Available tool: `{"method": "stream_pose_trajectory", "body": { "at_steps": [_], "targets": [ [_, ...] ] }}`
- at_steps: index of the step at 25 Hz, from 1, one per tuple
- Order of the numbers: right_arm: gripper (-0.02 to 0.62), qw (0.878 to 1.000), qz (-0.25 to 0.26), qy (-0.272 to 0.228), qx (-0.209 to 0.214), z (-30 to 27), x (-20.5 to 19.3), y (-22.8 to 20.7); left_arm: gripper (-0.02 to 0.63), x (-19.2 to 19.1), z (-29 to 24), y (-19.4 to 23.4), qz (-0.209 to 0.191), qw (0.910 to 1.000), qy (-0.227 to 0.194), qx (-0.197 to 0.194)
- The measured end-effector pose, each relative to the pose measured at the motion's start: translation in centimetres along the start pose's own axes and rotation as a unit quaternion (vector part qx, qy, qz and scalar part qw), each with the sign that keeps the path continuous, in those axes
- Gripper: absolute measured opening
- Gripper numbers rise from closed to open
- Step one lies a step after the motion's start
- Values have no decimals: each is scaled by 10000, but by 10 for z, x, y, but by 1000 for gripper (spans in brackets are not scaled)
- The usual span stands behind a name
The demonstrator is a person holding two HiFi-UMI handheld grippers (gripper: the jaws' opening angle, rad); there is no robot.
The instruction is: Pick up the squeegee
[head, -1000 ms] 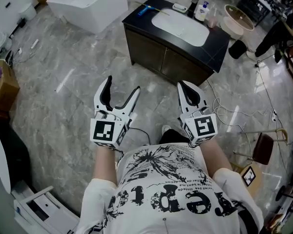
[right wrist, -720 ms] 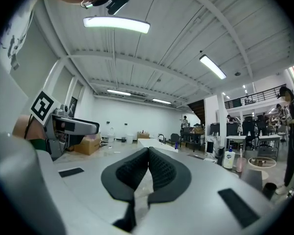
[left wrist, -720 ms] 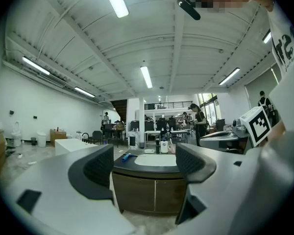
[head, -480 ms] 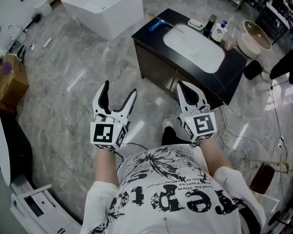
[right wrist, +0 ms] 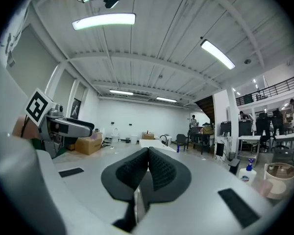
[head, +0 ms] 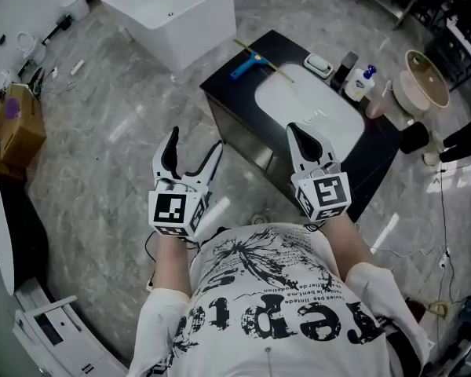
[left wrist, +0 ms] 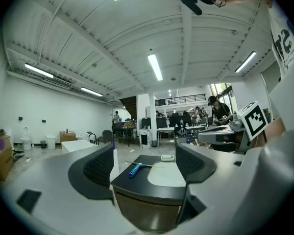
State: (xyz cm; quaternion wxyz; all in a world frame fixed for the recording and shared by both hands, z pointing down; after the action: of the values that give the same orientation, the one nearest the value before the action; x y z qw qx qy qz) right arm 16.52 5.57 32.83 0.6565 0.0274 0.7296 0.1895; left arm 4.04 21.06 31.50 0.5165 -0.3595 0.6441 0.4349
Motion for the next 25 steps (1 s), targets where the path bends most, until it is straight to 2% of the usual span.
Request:
{"method": "stream_pose_trajectory", "body": {
  "at_steps": [7, 11, 15, 21, 25],
  "targets": [
    [15, 9997, -93, 220, -98, -55, -30, -49, 380, -12, -93, 21, 38, 9990, 429, -154],
    [14, 9987, -111, 336, -371, -91, -42, -78, 380, -11, -155, 40, 22, 9974, 544, -470],
    [15, 9958, -164, 400, -806, -140, -52, -109, 380, -7, -228, 62, -77, 9935, 624, -945],
    [15, 9857, -401, 711, -1475, -218, -64, -143, 380, -3, -332, 103, -232, 9794, 1084, -1688],
    [15, 9747, -580, 968, -1929, -258, -76, -157, 380, -22, -392, 127, -285, 9626, 1625, -2148]
  ]
}}
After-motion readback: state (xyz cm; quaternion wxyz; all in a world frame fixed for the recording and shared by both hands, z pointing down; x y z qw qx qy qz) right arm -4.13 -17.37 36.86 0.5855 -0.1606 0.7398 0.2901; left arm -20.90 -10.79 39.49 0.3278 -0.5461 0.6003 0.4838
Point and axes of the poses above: the fingertips, and each gripper's own axes: z backward along the fingers, y to its left, x out of its top, the point moved 2 cm from there along z, backward along the fingers, and after that the axes turned 14 degrees about z, right-handed, at the moved point
